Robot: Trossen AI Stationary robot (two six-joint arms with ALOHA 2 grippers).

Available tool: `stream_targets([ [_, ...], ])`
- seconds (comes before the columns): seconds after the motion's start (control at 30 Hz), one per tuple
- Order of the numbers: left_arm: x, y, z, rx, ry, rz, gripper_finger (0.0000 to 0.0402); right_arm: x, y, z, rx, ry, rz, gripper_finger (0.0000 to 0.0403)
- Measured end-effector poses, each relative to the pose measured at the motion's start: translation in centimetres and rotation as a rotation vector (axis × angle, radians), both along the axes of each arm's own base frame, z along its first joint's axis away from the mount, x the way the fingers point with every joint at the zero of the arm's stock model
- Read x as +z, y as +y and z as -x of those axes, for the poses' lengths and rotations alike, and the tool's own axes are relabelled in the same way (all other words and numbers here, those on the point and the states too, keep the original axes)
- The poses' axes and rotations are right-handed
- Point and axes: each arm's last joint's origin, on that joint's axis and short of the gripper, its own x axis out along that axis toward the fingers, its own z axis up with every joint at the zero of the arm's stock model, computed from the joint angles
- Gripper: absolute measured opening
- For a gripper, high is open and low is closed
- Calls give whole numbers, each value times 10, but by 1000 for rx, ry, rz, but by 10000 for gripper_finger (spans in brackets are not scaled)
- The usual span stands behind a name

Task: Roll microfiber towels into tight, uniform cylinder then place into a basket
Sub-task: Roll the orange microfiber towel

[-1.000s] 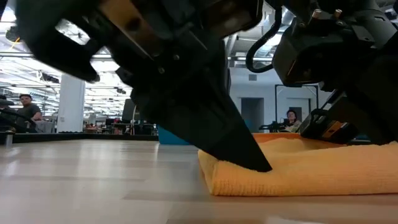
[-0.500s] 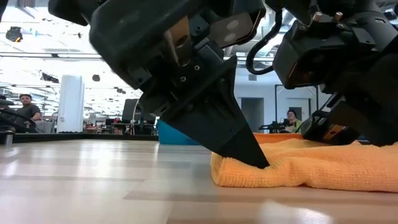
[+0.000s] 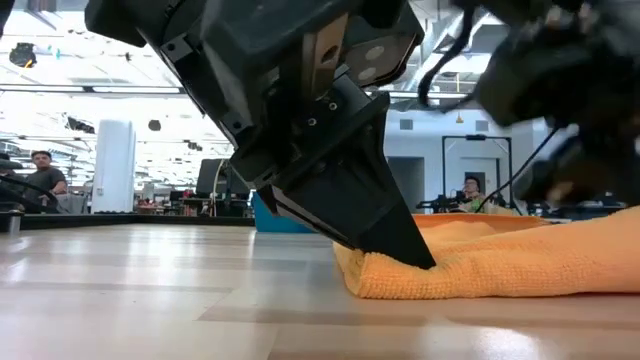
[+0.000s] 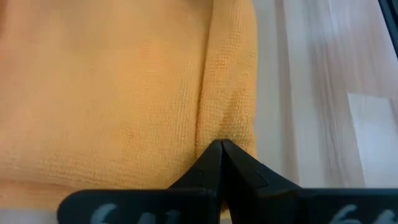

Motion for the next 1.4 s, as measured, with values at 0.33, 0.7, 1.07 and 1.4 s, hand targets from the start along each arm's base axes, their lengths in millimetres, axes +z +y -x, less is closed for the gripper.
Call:
stream_targets([
  [0.33, -1, 7, -3, 37, 8, 25, 0, 60, 20, 35, -21, -316, 272, 134],
  [0.7, -1, 7, -3, 37, 8, 24, 0, 55, 82, 76, 44, -709, 623, 134],
  [1.07, -1, 8, -3, 37, 8, 24, 0, 10, 93, 66, 72, -677, 738, 134],
  [1.4, -1, 8, -3, 37, 9, 24, 0, -1, 83, 47, 56, -609, 680, 134],
])
